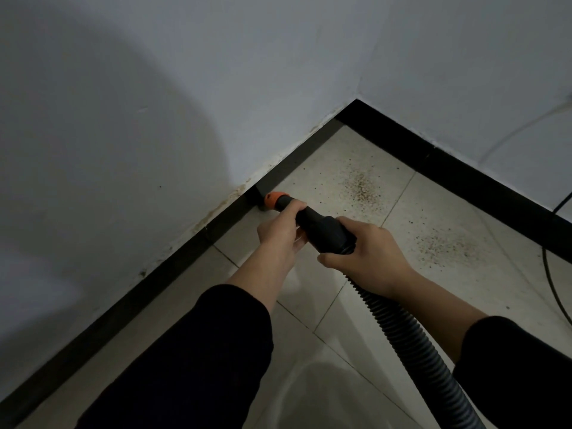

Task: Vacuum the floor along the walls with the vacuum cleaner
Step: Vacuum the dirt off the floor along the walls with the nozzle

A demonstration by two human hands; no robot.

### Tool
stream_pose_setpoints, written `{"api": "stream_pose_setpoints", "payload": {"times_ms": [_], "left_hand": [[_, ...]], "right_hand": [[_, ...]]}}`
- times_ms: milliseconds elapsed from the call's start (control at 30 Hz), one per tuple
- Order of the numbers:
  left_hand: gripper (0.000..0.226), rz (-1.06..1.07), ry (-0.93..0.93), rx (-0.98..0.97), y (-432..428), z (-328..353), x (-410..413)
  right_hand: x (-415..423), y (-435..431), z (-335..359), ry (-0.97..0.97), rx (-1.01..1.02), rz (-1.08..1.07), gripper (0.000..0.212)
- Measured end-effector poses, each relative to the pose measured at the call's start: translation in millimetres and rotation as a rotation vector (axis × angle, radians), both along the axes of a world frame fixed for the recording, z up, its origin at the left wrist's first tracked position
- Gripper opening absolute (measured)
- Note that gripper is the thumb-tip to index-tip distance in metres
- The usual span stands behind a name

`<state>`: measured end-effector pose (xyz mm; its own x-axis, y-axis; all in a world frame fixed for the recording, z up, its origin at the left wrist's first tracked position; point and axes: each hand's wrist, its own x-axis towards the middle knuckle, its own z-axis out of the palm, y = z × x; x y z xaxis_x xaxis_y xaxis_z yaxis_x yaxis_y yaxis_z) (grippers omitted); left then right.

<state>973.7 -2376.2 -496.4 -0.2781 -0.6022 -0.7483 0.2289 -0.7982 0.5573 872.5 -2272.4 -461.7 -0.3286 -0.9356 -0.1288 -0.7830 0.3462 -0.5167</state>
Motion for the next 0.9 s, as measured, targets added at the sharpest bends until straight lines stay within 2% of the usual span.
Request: {"api": "stream_pose_setpoints", "payload": {"times_ms": [233, 400, 567, 800, 900], "left_hand": [[0.022, 0.008, -0.017, -0.012, 11.9, 3.1, 11.0], [0.036, 0.02, -0.038, -0.035, 19.6, 0.5, 24.6], [0.035, 0.037, -0.042, -0.031, 25.5, -1.3, 38.8], [0.044, 0.047, -0.027, -0.029, 31.9, -2.6, 47.6], [0.039, 0.044, -0.028, -0.026, 35.7, -2.8, 42.9]], "right_hand": [[8.8, 10.8, 3.1, -0.024, 0.012, 0.018, 0.031], [18.1, 17.7, 1.7, -0.043, 0.012, 0.044, 0.032], [29.8, 21.6, 1.5, -0.049, 0.013, 0.081, 0.033], [36.8, 26.1, -0.3, -0.032, 0.01, 0.103, 0.032], [34.4, 31.8, 0.8, -0.039, 0.005, 0.082, 0.029]]}}
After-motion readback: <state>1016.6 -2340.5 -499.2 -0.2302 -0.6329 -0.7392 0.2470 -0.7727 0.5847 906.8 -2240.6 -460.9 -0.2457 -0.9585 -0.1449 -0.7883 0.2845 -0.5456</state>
